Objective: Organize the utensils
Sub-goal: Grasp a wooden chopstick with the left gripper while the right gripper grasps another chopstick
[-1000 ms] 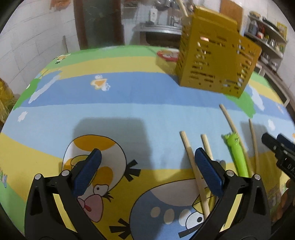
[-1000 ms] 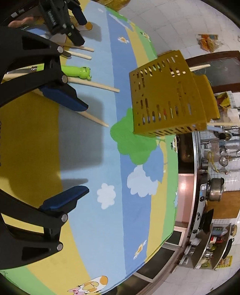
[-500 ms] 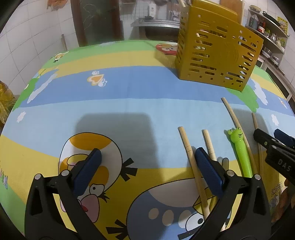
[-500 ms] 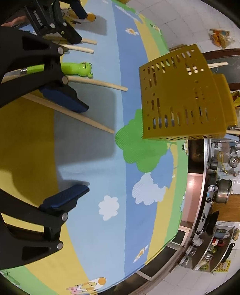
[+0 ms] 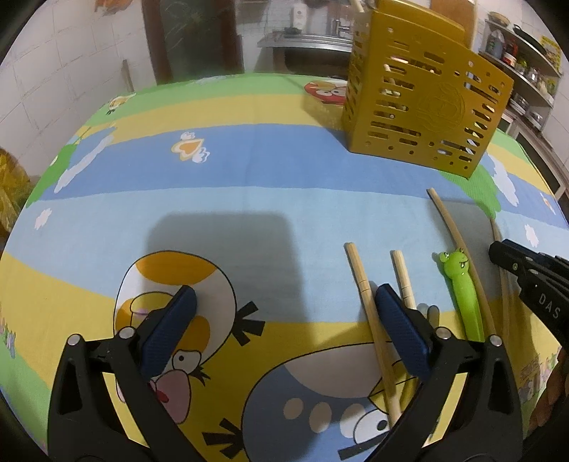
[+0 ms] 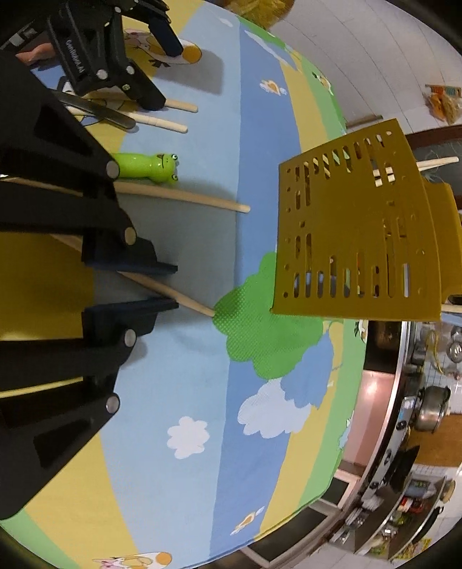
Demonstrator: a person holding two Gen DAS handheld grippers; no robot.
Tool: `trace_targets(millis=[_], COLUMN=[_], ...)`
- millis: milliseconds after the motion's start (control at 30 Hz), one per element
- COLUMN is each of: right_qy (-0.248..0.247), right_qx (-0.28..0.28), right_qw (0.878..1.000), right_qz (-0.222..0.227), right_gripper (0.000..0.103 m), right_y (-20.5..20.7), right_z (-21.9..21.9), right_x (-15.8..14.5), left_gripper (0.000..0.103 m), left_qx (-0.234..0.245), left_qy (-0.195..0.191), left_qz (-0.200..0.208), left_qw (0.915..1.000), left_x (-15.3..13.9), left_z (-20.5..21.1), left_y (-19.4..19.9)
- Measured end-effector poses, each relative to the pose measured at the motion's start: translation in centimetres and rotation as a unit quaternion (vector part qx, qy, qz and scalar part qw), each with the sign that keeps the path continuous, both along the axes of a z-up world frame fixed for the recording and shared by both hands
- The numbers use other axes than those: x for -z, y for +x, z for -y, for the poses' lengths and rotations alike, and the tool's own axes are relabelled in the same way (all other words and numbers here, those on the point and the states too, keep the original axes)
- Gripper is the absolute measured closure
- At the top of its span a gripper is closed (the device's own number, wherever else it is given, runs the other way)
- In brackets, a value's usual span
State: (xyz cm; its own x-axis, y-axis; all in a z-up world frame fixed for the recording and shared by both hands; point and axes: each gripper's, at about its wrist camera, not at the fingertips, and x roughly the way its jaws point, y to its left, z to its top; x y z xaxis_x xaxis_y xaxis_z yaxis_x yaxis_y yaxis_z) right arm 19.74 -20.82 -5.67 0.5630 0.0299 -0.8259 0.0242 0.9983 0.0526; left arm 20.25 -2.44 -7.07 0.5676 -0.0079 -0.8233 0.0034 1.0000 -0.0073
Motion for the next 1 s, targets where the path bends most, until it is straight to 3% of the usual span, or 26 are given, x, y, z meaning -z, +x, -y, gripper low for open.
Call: trace_targets(millis=[100, 233, 300, 400, 900, 1000], right_qy=[-0.009, -0.005, 0.001, 0.011, 0.023, 0.023], right_qx=[0.003, 0.0, 0.003, 0.006, -0.008, -0.01], right_qw=[1.0, 1.0, 1.0, 1.0, 0.999, 0.999], right_qz=[0.0, 0.0, 0.005, 0.013, 0.037, 0.038], right_gripper=[0.097, 0.097, 0.096, 0.096, 0.095, 0.095], right_y=[0.1, 0.2, 0.0, -0.5, -1.2, -1.4], right_z=[0.5, 0.7, 0.7, 1.0, 2.3, 2.5], right_x=[-0.1, 0.1, 0.1, 0.2, 0.5, 0.5], left_gripper=[0.022, 0.033, 0.045, 0.051, 0.051, 0.046], left_qx=[0.004, 0.019, 0.028, 0.033, 0.023, 0.022], left_qy=[-0.006, 0.002, 0.002, 0.001, -0.001, -0.005], left_qz=[0.002, 0.002, 0.0, -0.006, 0.003, 0.005], left_qw=[1.0, 0.9998, 0.9996, 0.9995, 0.9997, 0.9997], left_x=[-0.4, -0.5, -0.7, -0.8, -0.7, -0.7], left_z=[0.4, 1.7, 2.2, 2.5, 2.7, 2.8], left_y=[-0.3, -0.5, -0.5, -0.4, -1.0, -1.3])
